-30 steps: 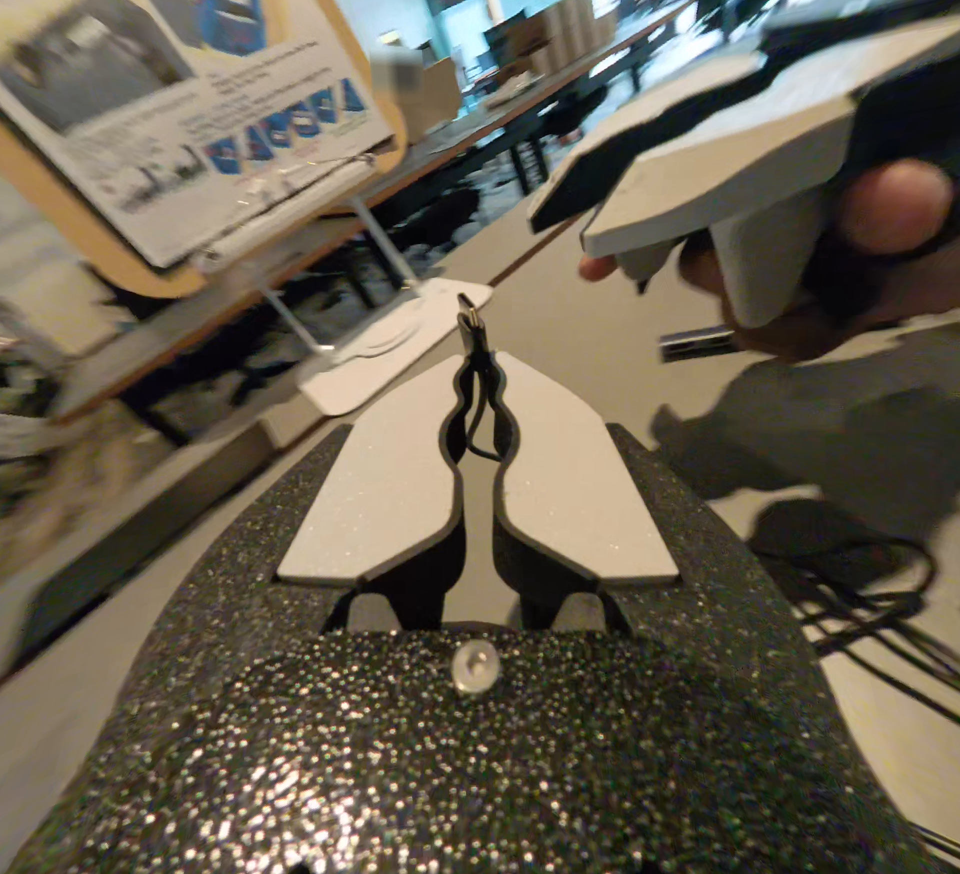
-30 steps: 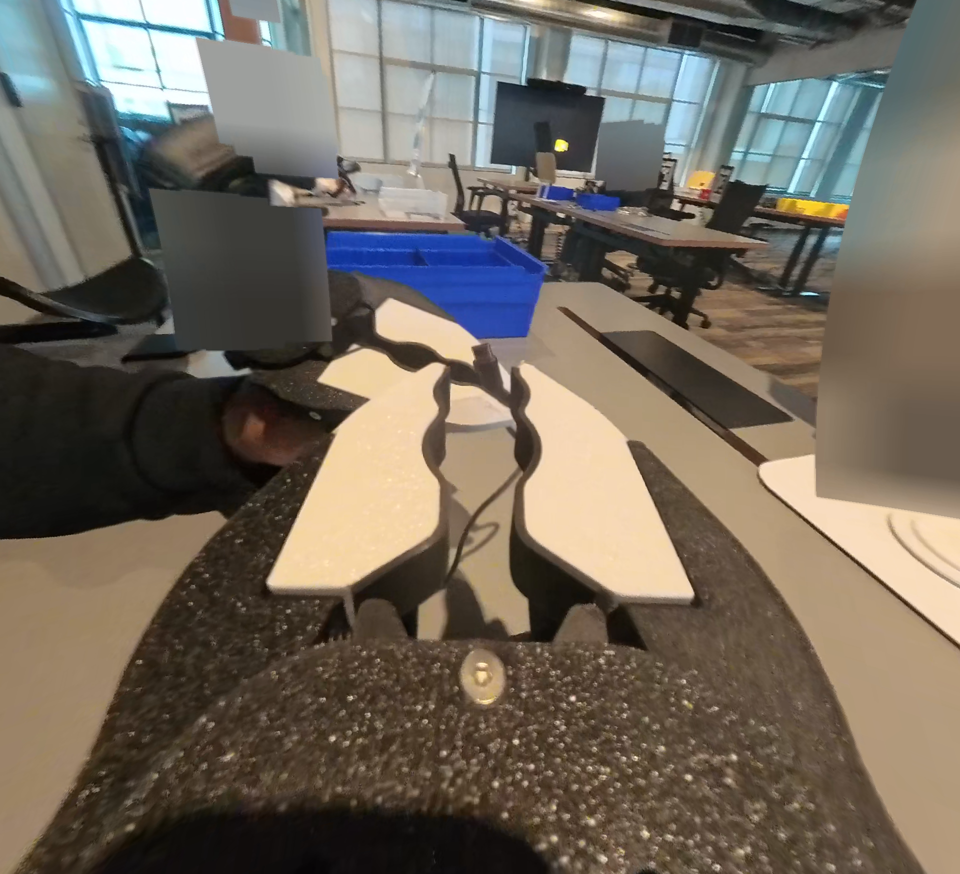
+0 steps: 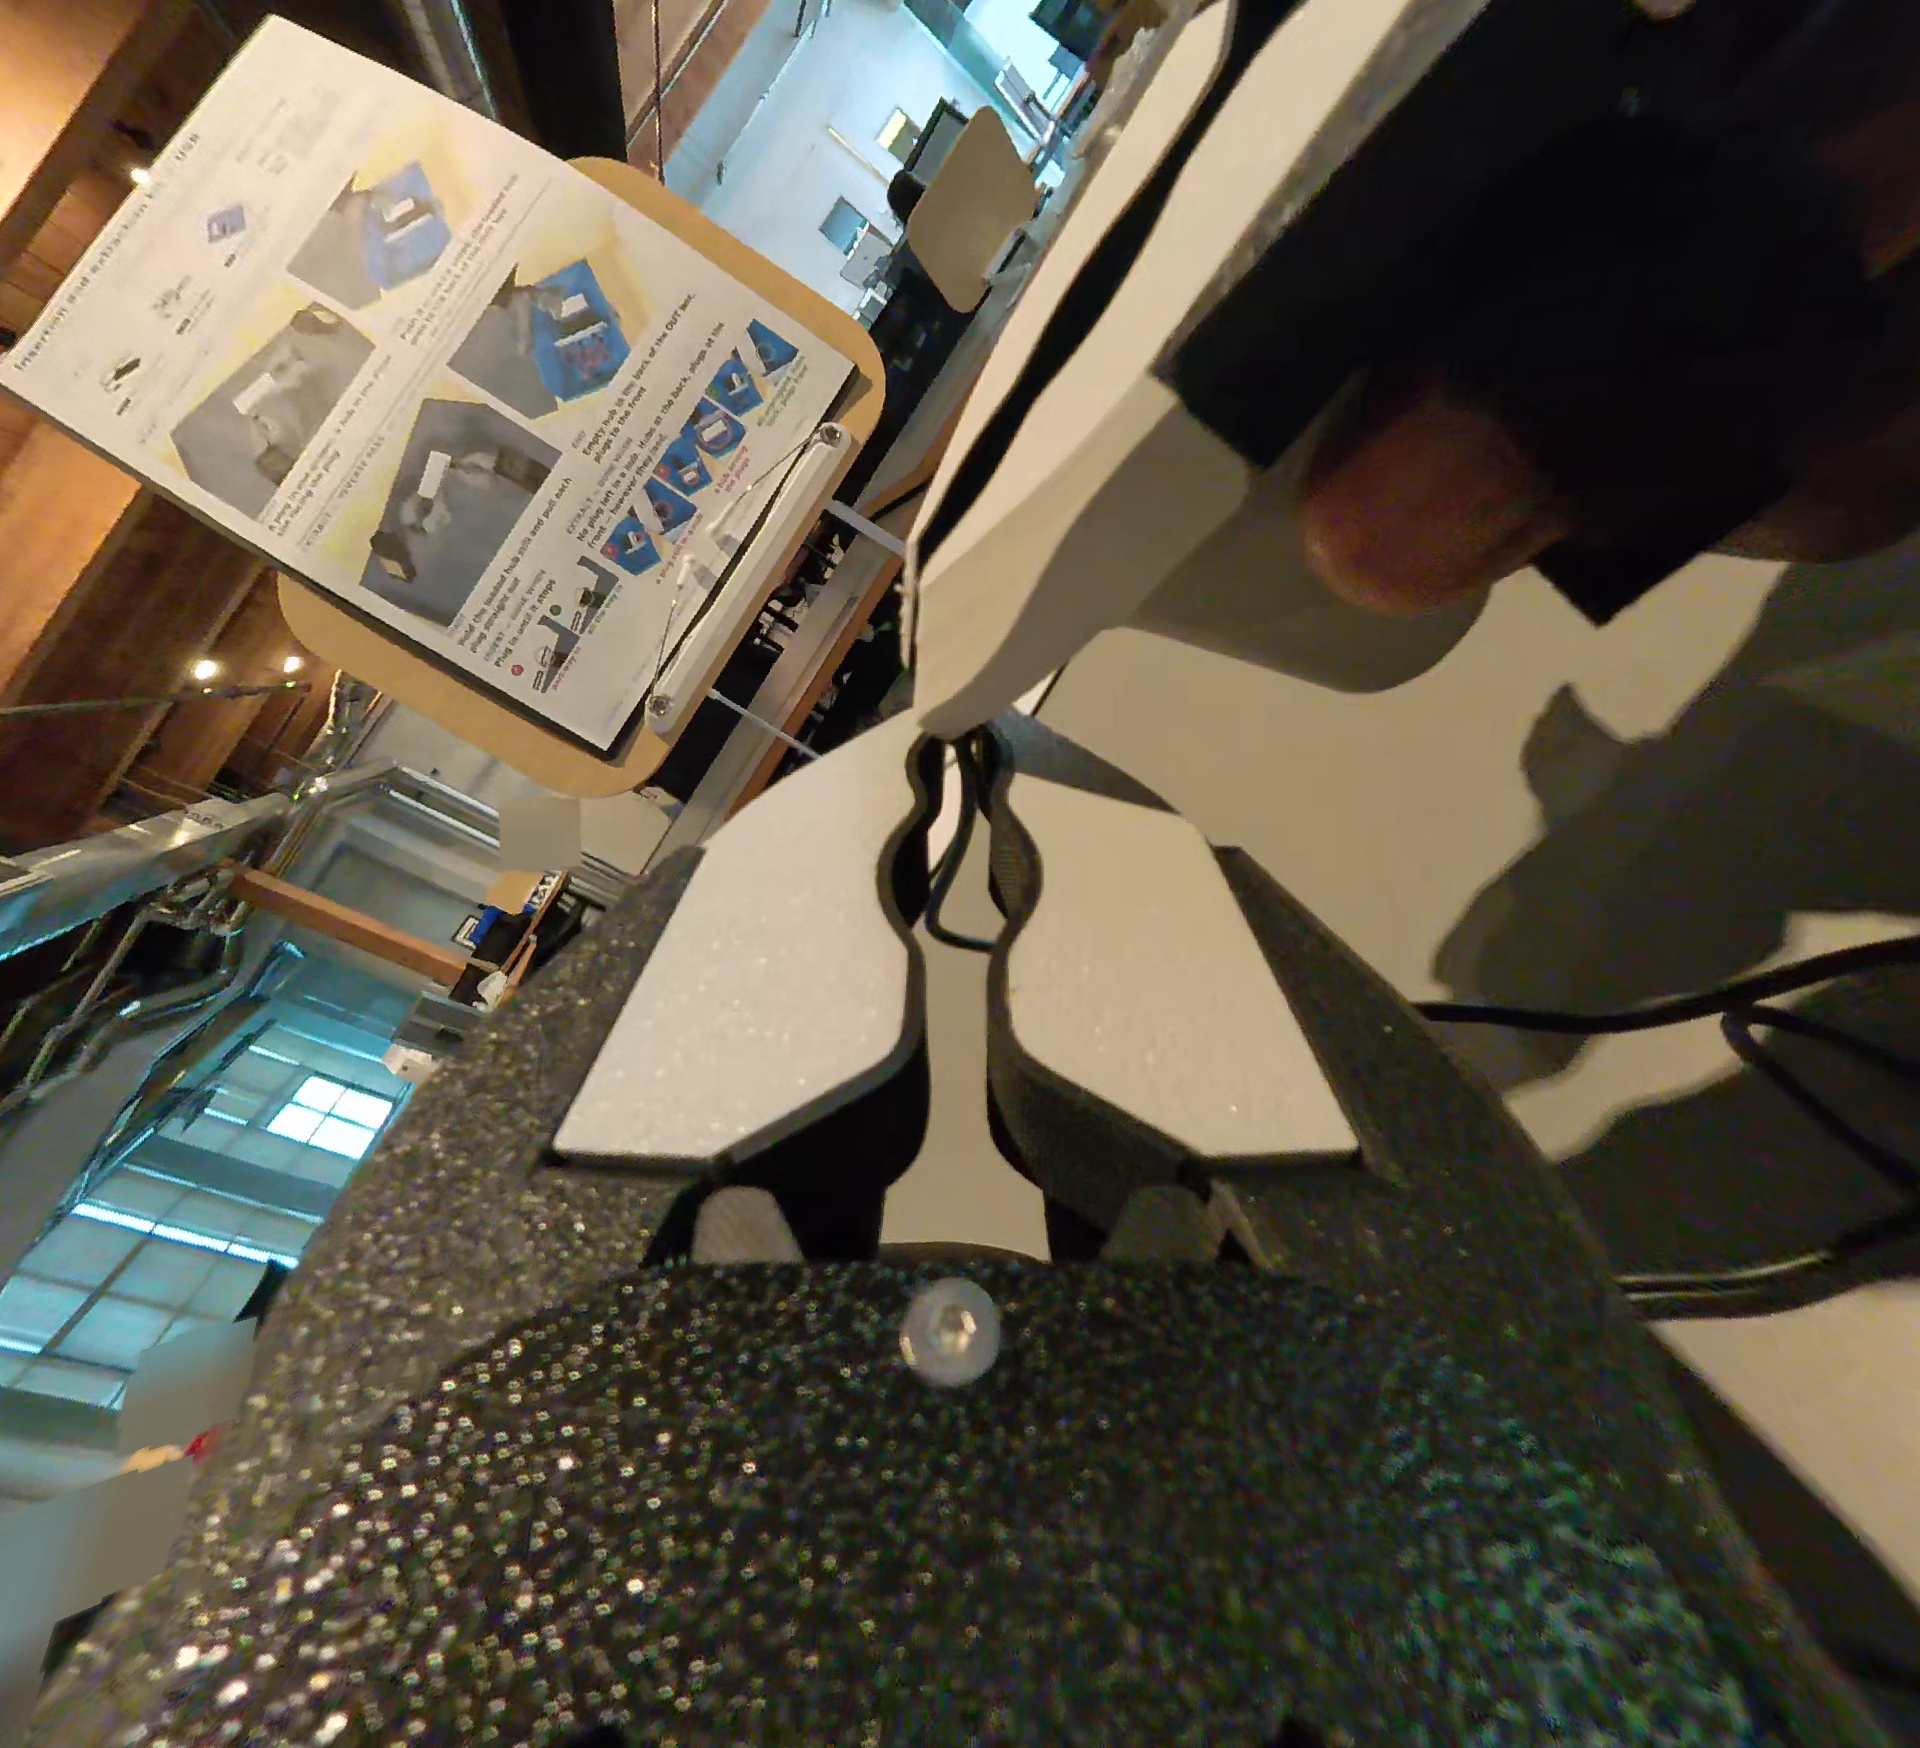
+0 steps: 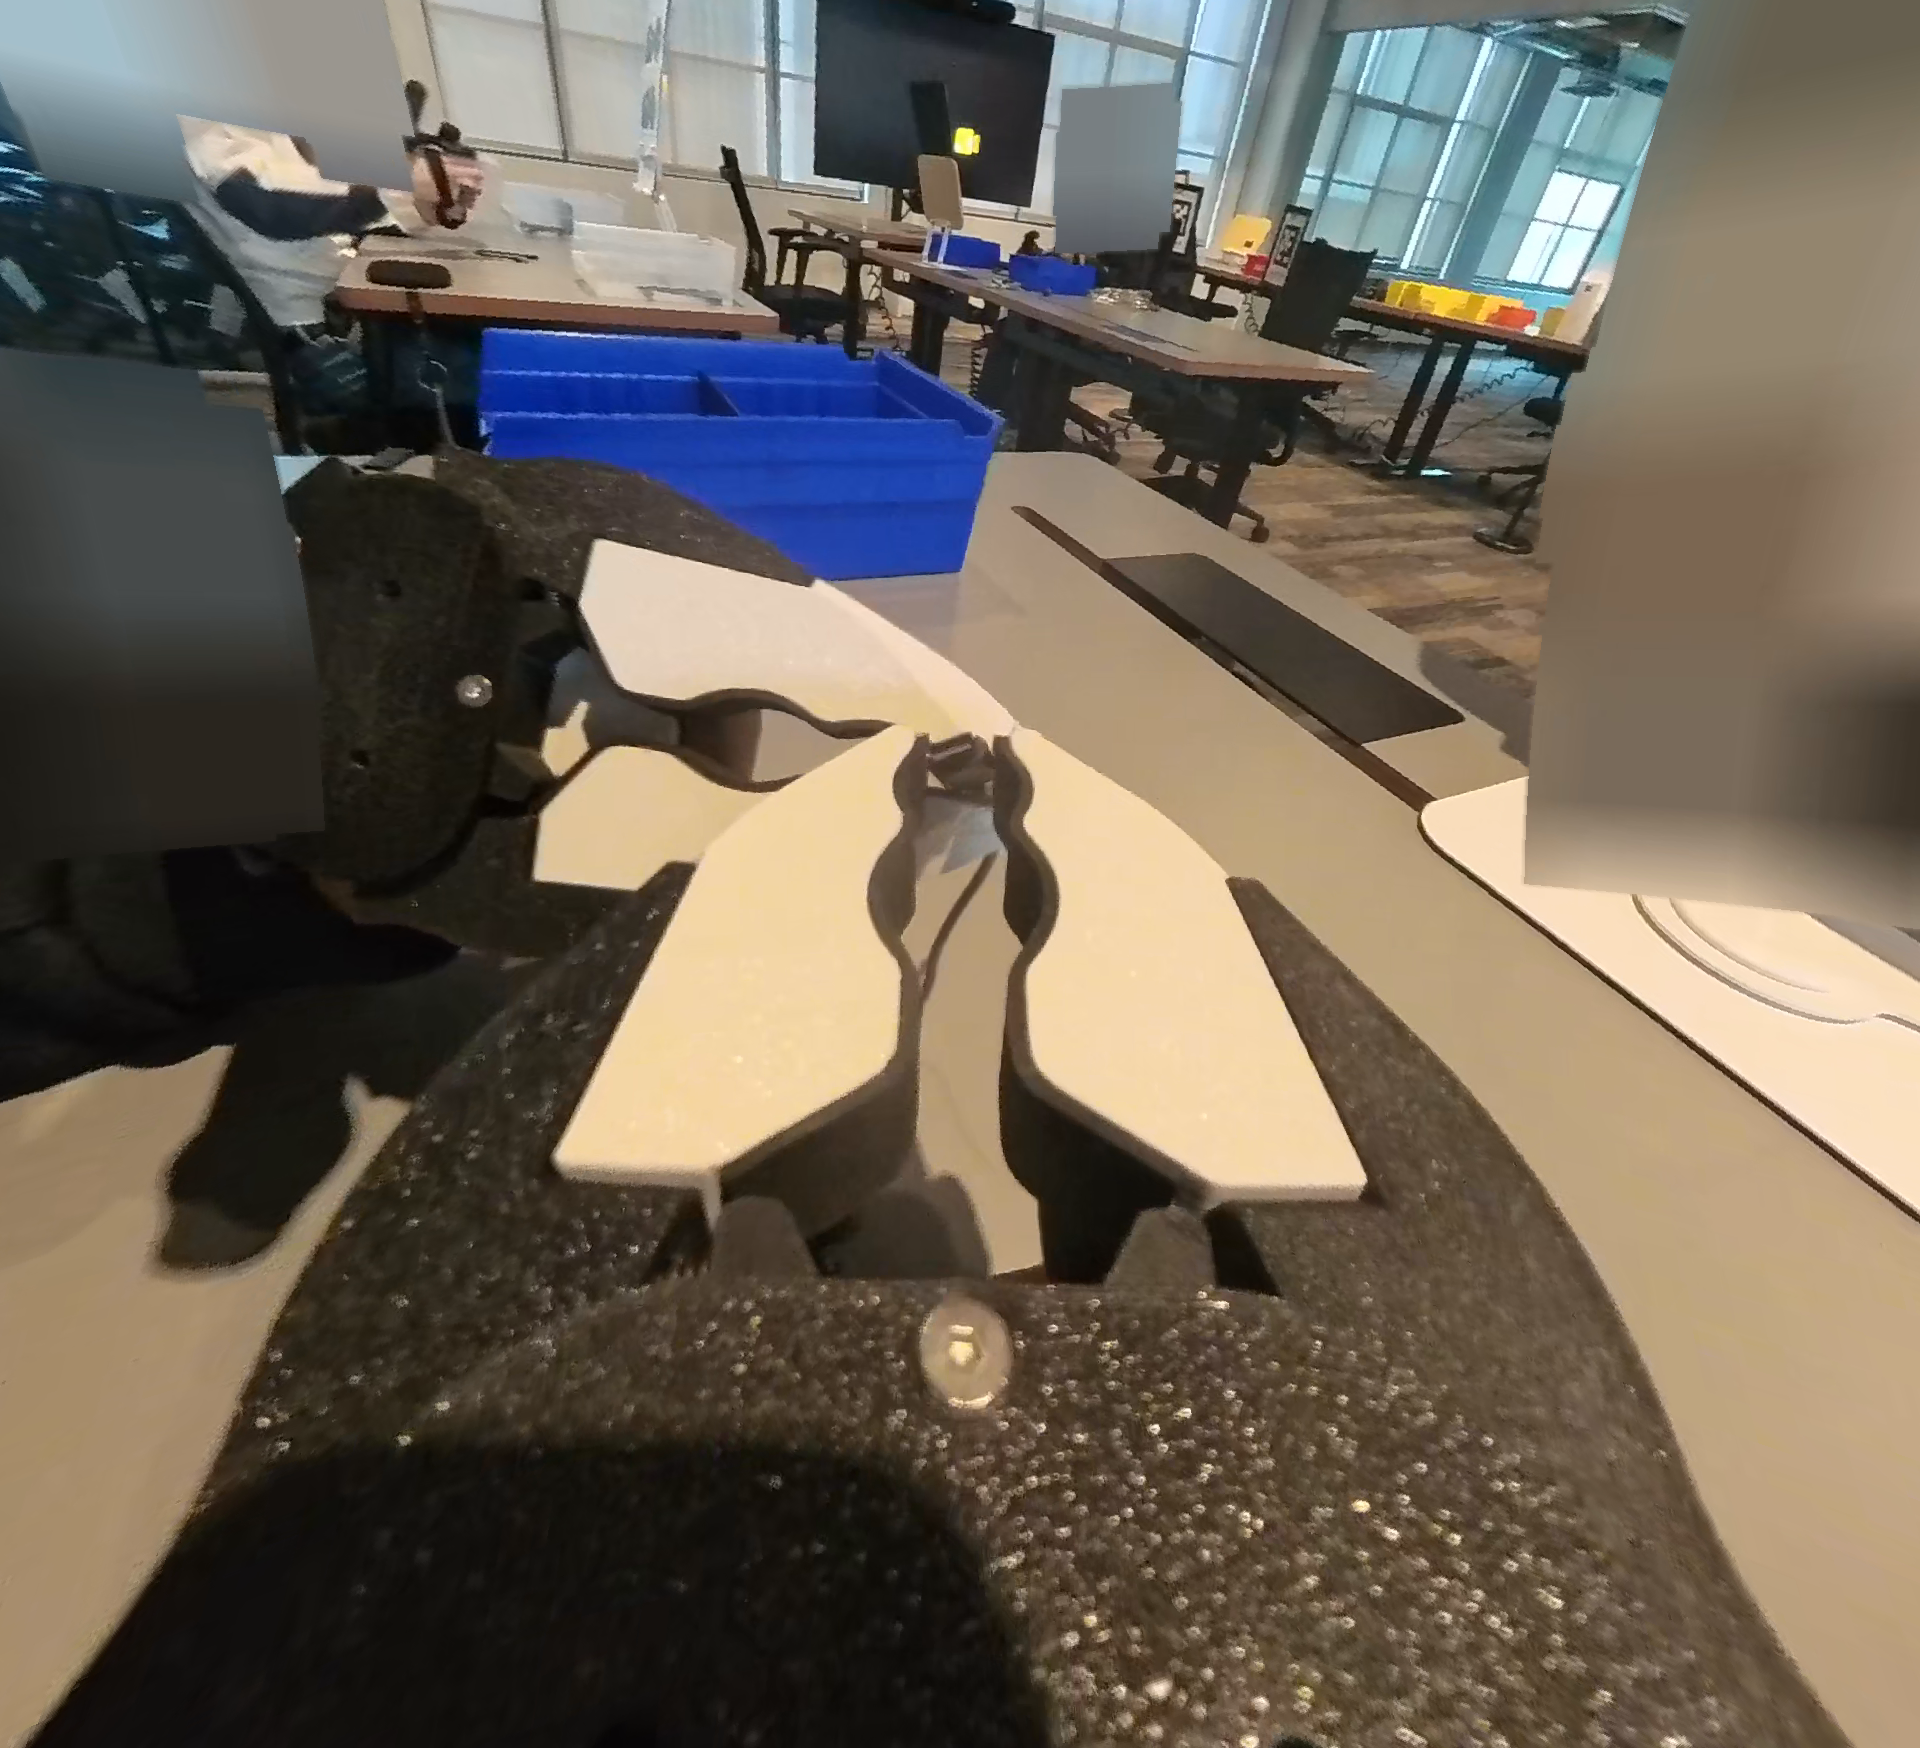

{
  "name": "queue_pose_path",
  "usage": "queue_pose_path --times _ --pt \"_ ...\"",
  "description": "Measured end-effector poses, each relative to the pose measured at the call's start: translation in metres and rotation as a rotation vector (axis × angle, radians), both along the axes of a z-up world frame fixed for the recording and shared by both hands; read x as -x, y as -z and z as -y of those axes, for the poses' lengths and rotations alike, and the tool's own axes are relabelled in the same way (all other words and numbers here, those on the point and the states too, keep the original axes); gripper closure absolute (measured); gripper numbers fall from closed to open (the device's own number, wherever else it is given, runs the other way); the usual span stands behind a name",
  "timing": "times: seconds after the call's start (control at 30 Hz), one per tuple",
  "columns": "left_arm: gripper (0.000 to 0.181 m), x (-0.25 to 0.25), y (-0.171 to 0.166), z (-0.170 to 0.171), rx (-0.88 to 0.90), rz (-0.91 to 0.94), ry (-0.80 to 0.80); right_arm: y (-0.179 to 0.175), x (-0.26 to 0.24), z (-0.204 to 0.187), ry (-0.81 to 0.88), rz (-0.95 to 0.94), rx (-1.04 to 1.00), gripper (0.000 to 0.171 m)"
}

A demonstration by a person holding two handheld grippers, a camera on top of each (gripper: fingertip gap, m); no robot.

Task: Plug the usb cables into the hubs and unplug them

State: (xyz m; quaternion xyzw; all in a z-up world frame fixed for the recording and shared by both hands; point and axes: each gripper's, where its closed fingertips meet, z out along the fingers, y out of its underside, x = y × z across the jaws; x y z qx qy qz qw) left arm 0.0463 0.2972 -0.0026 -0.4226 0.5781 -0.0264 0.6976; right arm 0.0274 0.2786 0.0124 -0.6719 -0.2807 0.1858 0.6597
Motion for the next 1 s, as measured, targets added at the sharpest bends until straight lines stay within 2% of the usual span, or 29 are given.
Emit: queue_pose_path --times 0.17,0.33,0.63,0.77,1.0 --pt "0.17 -0.002 -0.001 0.013 0.055 0.018 0.167 0.002 -0.003 0.009 -0.102 0.013 0.016 0.161" --pt "0.154 0.002 0.005 0.05 0.297 -0.03 0.478 0.005 -0.005 0.026 -0.247 0.071 0.01 0.16" --pt "0.157 0.002 0.01 0.064 0.44 -0.054 0.561 0.005 -0.001 0.053 -0.406 0.179 -0.02 0.161" --pt "0.165 0.004 0.004 0.07 0.434 -0.026 0.602 0.007 0.001 0.056 -0.432 0.194 -0.013 0.16" --pt "0.171 0.0 0.006 0.069 0.392 -0.03 0.572 0.009 -0.004 0.053 -0.413 0.198 -0.015 0.16"
